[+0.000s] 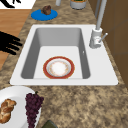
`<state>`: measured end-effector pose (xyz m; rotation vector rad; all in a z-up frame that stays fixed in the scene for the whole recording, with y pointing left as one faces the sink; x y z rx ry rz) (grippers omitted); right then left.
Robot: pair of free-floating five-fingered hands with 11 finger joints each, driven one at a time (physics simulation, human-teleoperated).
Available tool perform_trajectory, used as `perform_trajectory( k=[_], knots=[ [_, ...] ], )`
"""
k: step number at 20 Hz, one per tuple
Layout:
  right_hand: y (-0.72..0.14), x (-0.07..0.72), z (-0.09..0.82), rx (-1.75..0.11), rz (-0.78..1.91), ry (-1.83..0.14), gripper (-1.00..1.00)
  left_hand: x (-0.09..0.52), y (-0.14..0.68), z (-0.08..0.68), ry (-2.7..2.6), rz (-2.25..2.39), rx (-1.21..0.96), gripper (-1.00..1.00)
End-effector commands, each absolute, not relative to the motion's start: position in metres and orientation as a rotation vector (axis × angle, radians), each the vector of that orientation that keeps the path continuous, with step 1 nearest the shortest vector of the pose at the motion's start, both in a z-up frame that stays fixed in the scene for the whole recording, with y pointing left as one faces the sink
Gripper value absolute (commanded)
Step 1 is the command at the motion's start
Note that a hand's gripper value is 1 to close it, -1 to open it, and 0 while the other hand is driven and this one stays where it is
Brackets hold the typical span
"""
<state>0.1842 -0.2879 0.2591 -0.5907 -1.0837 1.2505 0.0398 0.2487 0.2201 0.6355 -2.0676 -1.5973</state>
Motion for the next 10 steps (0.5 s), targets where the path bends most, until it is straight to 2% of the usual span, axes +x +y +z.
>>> perform_trajectory(
  k=[1, 3, 10],
  knots=[
    [-0.277, 0.168, 0.259, -0.491, 1.172, -1.140, -1.00, 0.040, 0.249, 0.220, -2.068, -1.597, 0.635, 0.00],
    [-0.267, 0.159, 0.260, -0.523, 1.156, -1.203, -1.00, 0.040, 0.249, 0.220, -2.068, -1.597, 0.635, 0.00],
    [-0.252, 0.133, 0.258, -0.444, 1.014, -1.279, -1.00, 0.040, 0.249, 0.220, -2.068, -1.597, 0.635, 0.00]
  ],
)
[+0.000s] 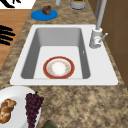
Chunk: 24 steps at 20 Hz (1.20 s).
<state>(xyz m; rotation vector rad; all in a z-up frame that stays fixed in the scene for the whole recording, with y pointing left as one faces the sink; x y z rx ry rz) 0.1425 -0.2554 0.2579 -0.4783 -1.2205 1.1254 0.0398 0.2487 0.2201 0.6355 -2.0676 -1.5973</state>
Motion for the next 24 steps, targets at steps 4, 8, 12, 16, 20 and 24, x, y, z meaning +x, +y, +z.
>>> perform_trajectory(
  k=[4, 8, 12, 16, 20, 24],
  knots=[
    [-0.247, 0.118, 0.258, -0.398, 0.939, -1.325, -1.00, 0.040, 0.249, 0.220, -2.068, -1.597, 0.635, 0.00],
    [-0.244, 0.109, 0.261, -0.386, 0.859, -1.373, -1.00, 0.040, 0.249, 0.220, -2.068, -1.597, 0.635, 0.00],
    [-0.241, 0.107, 0.272, -0.447, 0.832, -1.397, -1.00, 0.040, 0.249, 0.220, -2.068, -1.597, 0.635, 0.00],
    [-0.238, 0.105, 0.283, -0.494, 0.804, -1.417, -1.00, 0.040, 0.249, 0.220, -2.068, -1.597, 0.635, 0.00],
    [-0.234, 0.105, 0.293, -0.541, 0.753, -1.445, -1.00, 0.040, 0.249, 0.220, -2.068, -1.597, 0.635, 0.00],
    [-0.231, 0.104, 0.298, -0.554, 0.691, -1.457, -1.00, 0.040, 0.249, 0.220, -2.068, -1.597, 0.635, 0.00]
  ],
)
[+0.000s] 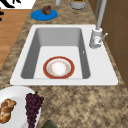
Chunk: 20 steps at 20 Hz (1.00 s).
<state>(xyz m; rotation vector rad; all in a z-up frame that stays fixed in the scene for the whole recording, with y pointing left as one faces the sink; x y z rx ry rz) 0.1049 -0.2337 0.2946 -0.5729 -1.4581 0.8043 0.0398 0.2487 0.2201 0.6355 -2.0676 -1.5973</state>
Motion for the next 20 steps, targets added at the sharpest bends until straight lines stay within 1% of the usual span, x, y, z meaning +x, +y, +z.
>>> perform_trajectory(
  k=[1, 7, 12, 20],
  knots=[
    [-0.229, 0.103, 0.298, -0.552, 0.676, -1.459, -1.00, 0.040, 0.249, 0.220, -2.068, -1.597, 0.635, 0.00],
    [-0.221, 0.103, 0.302, -0.558, 0.570, -1.483, -1.00, 0.040, 0.249, 0.220, -2.068, -1.597, 0.635, 0.00],
    [-0.210, 0.104, 0.302, -0.510, 0.503, -1.462, -1.00, 0.040, 0.249, 0.220, -2.068, -1.597, 0.635, 0.00],
    [-0.198, 0.103, 0.304, -0.488, 0.402, -1.446, -1.00, 0.040, 0.249, 0.220, -2.068, -1.597, 0.635, 0.00]
  ],
)
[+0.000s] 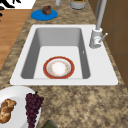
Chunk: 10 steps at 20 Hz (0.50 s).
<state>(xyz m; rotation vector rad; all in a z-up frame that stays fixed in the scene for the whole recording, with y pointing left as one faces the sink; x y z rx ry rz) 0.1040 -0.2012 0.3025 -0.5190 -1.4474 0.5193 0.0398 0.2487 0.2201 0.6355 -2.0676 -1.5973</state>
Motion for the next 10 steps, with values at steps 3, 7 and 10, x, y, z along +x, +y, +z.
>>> perform_trajectory(
  k=[3, 7, 10],
  knots=[
    [-0.195, 0.102, 0.309, -0.499, 0.371, -1.436, -1.00, 0.040, 0.249, 0.220, -2.068, -1.597, 0.635, 0.00],
    [-0.190, 0.100, 0.313, -0.502, 0.333, -1.418, -1.00, 0.040, 0.249, 0.220, -2.068, -1.597, 0.635, 0.00],
    [-0.186, 0.099, 0.315, -0.503, 0.299, -1.407, -1.00, 0.040, 0.249, 0.220, -2.068, -1.597, 0.635, 0.00]
  ],
)
